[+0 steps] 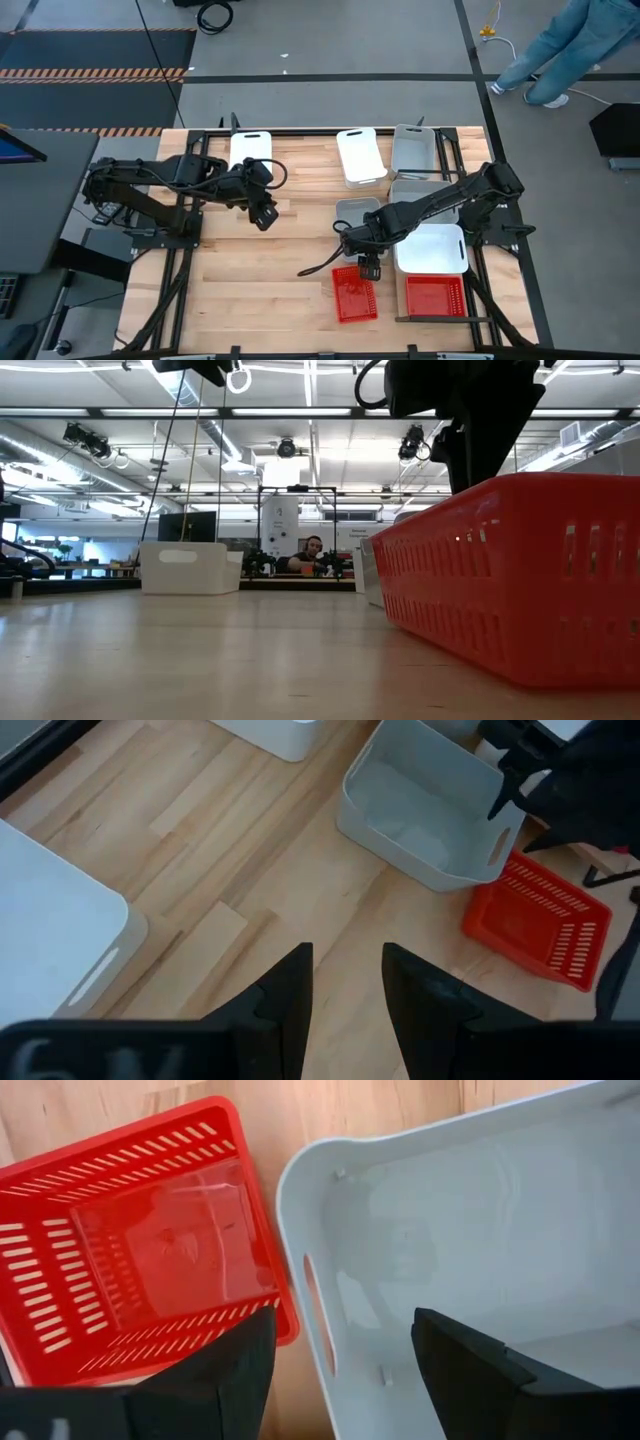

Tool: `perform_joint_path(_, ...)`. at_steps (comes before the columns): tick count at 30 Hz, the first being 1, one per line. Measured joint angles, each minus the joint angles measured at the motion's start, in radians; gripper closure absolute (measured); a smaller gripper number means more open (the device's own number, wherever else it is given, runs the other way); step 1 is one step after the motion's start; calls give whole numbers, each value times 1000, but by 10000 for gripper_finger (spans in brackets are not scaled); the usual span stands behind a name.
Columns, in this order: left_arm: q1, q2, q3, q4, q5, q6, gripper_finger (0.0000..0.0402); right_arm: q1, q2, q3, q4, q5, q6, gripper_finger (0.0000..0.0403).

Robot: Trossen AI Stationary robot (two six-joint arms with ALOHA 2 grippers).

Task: Stack baskets on shelf by color
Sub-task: Stack the bottom gray bin on top of the gray bin on the shelf

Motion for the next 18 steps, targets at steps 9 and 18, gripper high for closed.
perform_joint_path(9, -36, 0, 0, 3, 0, -12, 273, -2, 76, -17, -8, -26, -5, 165)
perform_joint_path(18, -53, 0, 0, -2, 0, -15, 273, -16, 96, -17, 14, 3, -3, 181)
